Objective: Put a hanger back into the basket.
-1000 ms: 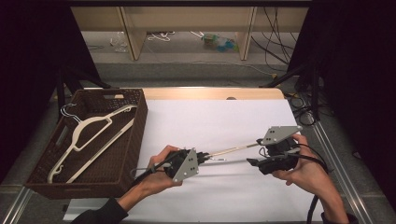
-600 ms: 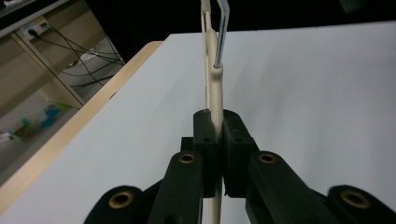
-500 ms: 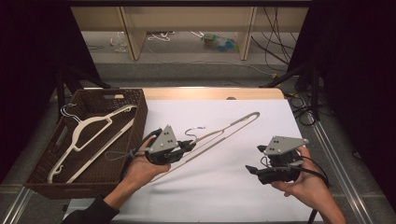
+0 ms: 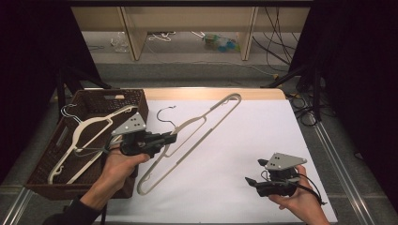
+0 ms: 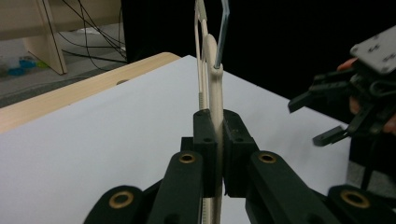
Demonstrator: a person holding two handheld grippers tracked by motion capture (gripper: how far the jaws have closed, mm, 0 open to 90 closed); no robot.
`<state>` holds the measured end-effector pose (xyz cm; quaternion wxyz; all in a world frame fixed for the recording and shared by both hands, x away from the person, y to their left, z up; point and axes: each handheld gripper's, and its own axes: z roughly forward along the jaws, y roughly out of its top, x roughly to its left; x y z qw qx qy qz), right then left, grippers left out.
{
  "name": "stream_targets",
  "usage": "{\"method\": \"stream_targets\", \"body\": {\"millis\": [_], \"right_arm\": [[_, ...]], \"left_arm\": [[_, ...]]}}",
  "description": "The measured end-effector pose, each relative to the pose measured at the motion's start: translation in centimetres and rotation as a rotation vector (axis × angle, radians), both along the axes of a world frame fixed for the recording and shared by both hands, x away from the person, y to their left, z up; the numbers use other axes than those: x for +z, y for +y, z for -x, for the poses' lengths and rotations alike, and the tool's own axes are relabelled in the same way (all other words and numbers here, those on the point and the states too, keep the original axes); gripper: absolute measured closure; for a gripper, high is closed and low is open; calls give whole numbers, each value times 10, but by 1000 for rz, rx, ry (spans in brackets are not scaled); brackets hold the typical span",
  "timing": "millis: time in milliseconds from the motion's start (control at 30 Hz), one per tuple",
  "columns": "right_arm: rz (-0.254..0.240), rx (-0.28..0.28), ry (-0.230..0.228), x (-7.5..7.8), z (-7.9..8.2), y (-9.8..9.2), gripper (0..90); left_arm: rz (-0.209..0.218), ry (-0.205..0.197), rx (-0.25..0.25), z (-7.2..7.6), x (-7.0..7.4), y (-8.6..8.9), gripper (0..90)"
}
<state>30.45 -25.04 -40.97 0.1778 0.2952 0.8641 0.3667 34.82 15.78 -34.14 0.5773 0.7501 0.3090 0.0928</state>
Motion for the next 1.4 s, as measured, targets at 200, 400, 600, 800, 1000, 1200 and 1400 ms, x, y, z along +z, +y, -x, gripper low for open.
{"method": "stream_targets", "body": {"millis": [200,400,600,800,1000,1200,1400], "right_arm": [[-6,3,12,-6,0,4,271],[-30,10,-16,-9,0,7,258],[-65,-7,-42,-8,3,9,233],[-70,9,-59,-11,4,11,189],[-67,21,-58,-14,6,13,176],[-57,27,-42,-15,6,14,186],[-54,27,-38,-16,6,13,187]], "left_arm": [[57,40,21,10,9,18,859],[116,46,59,14,27,43,859],[149,34,105,18,50,69,859],[101,7,144,23,64,86,859],[100,11,184,20,66,105,859],[108,44,231,10,66,128,859],[90,57,308,-3,67,158,859]]}}
